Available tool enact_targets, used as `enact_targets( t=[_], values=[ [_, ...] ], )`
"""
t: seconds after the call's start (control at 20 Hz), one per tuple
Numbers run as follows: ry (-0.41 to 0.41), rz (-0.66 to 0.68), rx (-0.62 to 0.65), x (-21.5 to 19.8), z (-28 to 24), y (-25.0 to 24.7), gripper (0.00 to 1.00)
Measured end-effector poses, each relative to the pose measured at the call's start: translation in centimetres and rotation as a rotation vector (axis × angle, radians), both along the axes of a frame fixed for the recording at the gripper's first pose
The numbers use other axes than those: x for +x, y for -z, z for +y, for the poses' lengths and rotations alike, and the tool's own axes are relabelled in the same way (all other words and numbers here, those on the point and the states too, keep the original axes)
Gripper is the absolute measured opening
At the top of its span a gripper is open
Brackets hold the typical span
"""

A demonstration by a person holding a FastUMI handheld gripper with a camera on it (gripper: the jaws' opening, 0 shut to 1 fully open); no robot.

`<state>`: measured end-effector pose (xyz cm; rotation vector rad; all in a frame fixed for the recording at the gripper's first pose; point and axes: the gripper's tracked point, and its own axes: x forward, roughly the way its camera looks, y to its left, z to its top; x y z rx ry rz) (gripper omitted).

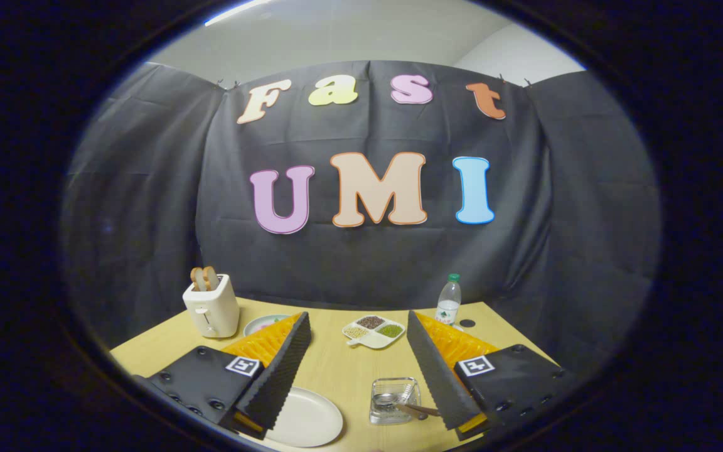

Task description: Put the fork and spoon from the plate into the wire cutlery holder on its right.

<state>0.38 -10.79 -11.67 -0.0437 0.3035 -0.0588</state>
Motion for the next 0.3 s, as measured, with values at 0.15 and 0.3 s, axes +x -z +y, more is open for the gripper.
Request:
enact_targets(
  t=[0.15,0.3],
  values=[
    [-0.011,-0.015,-0.011,0.2,0.5,-0.6,0.98],
    [-0.021,-0.029,-0.013,0.6,1.1,-1.2,0.98]
  ],
)
